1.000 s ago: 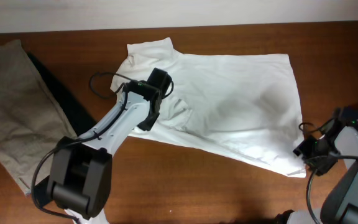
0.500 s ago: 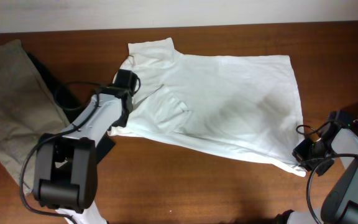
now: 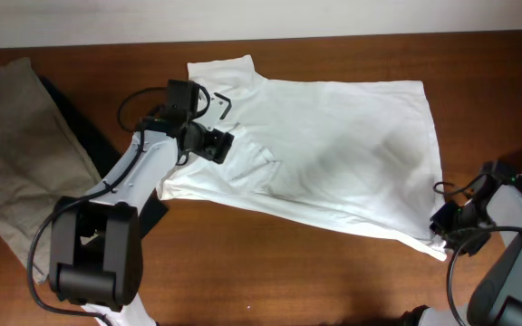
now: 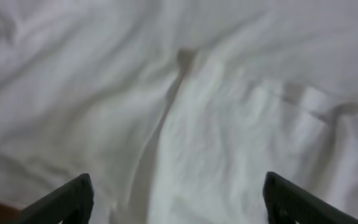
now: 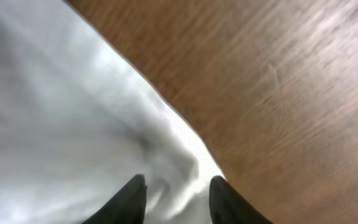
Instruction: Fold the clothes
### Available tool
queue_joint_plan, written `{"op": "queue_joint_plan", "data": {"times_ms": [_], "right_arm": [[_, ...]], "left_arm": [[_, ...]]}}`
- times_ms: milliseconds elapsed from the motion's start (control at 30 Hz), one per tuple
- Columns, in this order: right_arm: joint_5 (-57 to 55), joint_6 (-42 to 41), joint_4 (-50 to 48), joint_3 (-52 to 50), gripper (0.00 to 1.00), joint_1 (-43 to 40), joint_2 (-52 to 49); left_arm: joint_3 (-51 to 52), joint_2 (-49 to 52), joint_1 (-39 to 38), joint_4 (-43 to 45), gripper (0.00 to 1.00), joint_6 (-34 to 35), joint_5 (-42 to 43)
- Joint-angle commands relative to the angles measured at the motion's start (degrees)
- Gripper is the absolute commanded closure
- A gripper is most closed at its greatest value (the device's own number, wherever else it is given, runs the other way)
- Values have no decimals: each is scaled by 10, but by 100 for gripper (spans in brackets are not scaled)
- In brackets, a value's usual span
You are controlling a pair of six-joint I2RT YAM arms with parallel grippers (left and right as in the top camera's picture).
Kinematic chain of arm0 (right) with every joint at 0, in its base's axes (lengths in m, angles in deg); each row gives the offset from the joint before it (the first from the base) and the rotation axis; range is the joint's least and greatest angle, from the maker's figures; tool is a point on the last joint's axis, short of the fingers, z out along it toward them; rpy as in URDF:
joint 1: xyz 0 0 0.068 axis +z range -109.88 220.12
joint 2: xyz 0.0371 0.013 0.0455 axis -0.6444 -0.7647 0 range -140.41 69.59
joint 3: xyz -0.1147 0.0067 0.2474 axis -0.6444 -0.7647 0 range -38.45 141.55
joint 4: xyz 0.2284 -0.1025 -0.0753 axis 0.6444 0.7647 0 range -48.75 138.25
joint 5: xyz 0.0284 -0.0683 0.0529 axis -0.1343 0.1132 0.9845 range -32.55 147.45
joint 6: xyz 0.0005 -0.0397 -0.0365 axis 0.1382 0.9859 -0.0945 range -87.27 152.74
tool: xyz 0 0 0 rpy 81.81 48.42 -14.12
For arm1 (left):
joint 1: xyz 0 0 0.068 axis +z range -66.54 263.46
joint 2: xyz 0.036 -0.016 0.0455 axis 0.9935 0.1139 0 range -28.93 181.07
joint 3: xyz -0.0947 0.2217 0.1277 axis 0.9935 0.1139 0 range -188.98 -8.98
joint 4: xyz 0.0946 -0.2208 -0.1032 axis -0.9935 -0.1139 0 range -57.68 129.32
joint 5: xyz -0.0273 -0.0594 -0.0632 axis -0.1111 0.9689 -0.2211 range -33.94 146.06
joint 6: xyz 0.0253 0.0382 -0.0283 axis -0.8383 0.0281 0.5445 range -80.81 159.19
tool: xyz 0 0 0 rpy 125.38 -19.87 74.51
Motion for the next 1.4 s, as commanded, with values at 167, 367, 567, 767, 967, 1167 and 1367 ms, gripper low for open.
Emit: {"op": "queue_joint_plan", "data": {"times_ms": [167,367,567,767,967,1167,1367], "right_arm": [[89,55,83,59,56,0,144],[89,55,108,59,56,0,158],[89,55,109,59,55,0,158],[88,55,109,59,55,0,158],[146,129,116,56,50,0,158],[90,33,104,-52,50,14,150],[86,-88,6,-140,55,14,150]], "left_arm": [[-7,81,-1,137,18,-32,92],[-7,129,-7,199,34,-26,107],[-7,139,-16,177,72,-22,121],[-89,136,-16,97,100,-10,114],[-292,121,-16,-178,100,-10,-14],[-322,66,-13,-268,100,-10,-89],[-323,11,-5,-298,100,-10,-108]]}}
